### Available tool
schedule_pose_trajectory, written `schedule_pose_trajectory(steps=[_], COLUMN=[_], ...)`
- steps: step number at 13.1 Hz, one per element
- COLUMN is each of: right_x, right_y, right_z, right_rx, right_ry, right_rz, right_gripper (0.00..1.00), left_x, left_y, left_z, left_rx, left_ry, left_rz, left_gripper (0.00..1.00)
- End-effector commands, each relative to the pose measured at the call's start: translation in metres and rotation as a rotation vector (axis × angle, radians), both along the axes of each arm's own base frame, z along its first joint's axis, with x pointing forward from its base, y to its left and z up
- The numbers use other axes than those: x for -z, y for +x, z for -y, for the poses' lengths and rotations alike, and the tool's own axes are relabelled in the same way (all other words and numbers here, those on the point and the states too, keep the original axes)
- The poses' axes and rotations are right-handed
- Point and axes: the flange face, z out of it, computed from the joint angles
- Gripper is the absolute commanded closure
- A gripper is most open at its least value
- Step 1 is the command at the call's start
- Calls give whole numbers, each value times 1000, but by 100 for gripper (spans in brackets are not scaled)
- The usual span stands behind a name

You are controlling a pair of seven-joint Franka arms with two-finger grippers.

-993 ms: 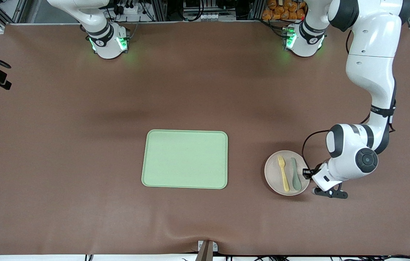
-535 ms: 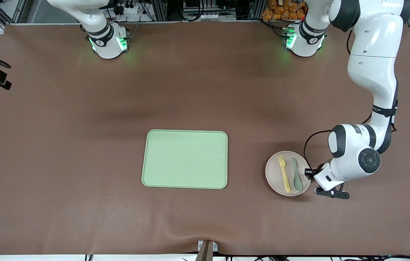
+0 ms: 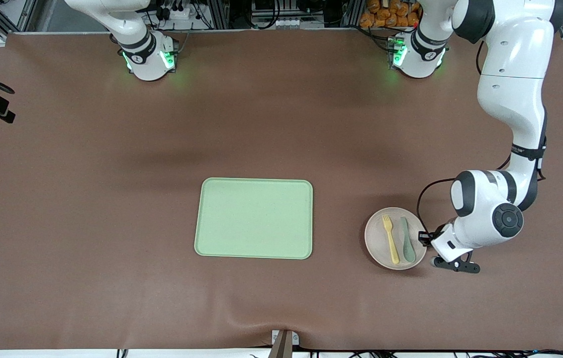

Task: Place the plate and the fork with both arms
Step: 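Close the left gripper on the plate rim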

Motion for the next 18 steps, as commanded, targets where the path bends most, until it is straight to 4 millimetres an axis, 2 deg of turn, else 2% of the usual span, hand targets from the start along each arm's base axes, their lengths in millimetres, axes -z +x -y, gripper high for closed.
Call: schedule_pose_trajectory(steps=[1,4,5,7,11,12,16,18], right_x=[-1,-1,-1,-1,-1,-1,-1,-1], right_y=[-2,-2,-2,-2,-2,-2,-2,-2], right_z=[3,5,6,6,6,6,6,6], right_rx=[2,6,8,8,8,8,8,8], right_ry=[3,3,3,3,3,3,3,3], right_rz=[0,0,0,0,0,0,0,0], right_gripper=[0,0,0,0,0,0,0,0], left_x=[-4,-8,-9,-19,-31,-36,-48,-62], left_y=[3,4,3,4,0,0,-3,-3], left_z=[7,9,15,17,33,31,44,59], left_rx=[18,22,36,26,43,23,23,25], left_ry=[-28,-32,-48,-95,-133,-162,-258,-305], left_rz=[13,18,15,14,-7,-20,-55,-57], left_gripper=[100,100,100,100,100,100,100,100])
